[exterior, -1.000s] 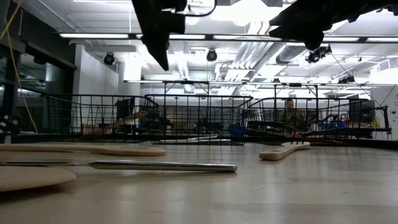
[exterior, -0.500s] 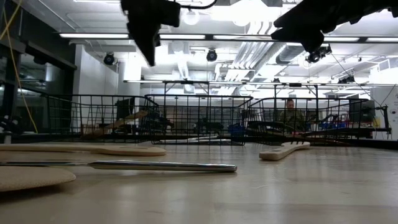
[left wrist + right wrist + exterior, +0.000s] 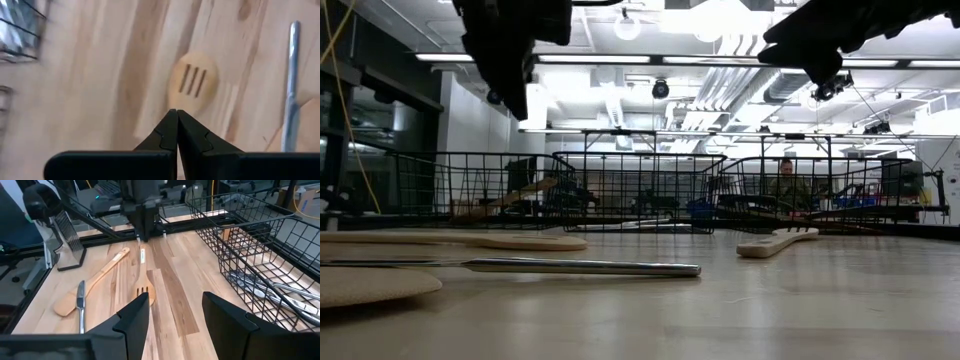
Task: Pick & Place Kitchen Items
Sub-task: Put the silver table knife into the middle mesh basket
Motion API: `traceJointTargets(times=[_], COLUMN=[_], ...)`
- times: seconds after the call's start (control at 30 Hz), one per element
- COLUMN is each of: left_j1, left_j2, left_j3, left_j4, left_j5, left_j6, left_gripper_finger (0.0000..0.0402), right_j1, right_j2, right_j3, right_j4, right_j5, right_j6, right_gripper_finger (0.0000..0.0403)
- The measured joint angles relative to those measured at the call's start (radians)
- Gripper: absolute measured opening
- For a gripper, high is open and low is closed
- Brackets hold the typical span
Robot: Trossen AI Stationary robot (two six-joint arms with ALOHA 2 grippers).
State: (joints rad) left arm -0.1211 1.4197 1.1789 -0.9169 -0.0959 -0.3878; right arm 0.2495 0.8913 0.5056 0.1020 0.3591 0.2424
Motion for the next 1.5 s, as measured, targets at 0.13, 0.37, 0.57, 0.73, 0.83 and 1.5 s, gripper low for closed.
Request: traceJointTargets(times=[0.13, 0.37, 0.57, 0.73, 0.83, 1.5], left_j1=[-0.078, -0.178, -0.264, -0.33, -0.364, -0.431], left_j2=[0.007, 0.048, 0.091, 0.141, 0.17, 0.327], left_j3=[-0.053, -0.107, -0.108, -0.106, -0.107, -0.059], left_j4=[0.072, 0.218, 0.265, 0.336, 0.367, 0.572], left_j5=[-0.025, -0.067, -0.136, -0.148, -0.146, -0.12], left_j6=[-0.137, -0.341, -0.489, -0.59, -0.595, -0.444], left_gripper_finger=[0.0, 0.0, 0.0, 0.0, 0.0, 0.0], right_j1=[0.007, 0.007, 0.006, 0.006, 0.006, 0.006], right_j2=[0.0, 0.0, 0.0, 0.0, 0.0, 0.0], right_j3=[0.0, 0.0, 0.0, 0.0, 0.0, 0.0], right_j4=[0.002, 0.004, 0.006, 0.002, 0.002, -0.107], right_j5=[0.001, -0.018, -0.048, -0.08, -0.111, -0.21], right_j6=[0.0, 0.014, 0.024, 0.027, 0.025, 0.013], right_gripper_finger=[0.0176, 0.0176, 0.0176, 0.0176, 0.0176, 0.0176])
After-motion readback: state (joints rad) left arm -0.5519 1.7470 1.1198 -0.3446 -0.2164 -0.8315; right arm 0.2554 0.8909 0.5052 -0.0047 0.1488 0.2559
